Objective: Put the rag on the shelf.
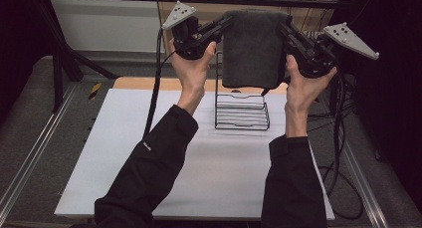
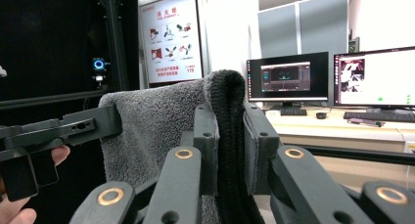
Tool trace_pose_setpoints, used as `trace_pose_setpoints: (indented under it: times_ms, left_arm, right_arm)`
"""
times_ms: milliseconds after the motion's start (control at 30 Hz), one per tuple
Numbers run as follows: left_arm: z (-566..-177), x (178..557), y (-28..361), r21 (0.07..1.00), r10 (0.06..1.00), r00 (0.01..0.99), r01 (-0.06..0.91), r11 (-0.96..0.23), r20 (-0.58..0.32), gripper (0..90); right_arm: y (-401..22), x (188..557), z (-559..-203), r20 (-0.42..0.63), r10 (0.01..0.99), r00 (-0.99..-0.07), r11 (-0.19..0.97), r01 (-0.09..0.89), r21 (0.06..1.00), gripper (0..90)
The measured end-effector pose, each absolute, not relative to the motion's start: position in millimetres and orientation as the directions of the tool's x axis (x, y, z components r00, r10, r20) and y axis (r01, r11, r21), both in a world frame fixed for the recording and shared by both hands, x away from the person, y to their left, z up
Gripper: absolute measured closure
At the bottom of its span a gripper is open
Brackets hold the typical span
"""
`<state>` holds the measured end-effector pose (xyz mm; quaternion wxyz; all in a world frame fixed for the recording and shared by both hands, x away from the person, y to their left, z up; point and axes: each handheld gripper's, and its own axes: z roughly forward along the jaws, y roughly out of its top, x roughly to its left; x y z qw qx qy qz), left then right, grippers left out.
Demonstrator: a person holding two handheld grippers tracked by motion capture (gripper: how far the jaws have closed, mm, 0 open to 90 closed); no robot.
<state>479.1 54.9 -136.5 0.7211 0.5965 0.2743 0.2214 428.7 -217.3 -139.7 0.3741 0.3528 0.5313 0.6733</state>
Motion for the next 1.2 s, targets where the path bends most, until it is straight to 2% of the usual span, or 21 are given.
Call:
trace_pose_setpoints:
  times_ms: [333, 667, 1200]
  left_arm:
    - [-121, 490, 49, 0.983, 0.650, 0.751, 0.000, 0.182, -0.120, 80.1]
    - [-115, 506, 50, 0.979, 0.647, 0.748, 0.017, 0.203, -0.147, 80.1]
    - [-112, 529, 51, 0.985, 0.674, 0.729, 0.000, 0.174, -0.119, 80.1]
  right_arm:
    - [-223, 443, -125, 0.078, 0.880, -0.468, -0.164, -0.144, 0.976, 79.4]
    - [-223, 459, -116, 0.075, 0.883, -0.464, -0.158, -0.143, 0.977, 79.4]
    - [-221, 493, -116, 0.098, 0.881, -0.463, -0.173, -0.122, 0.977, 79.5]
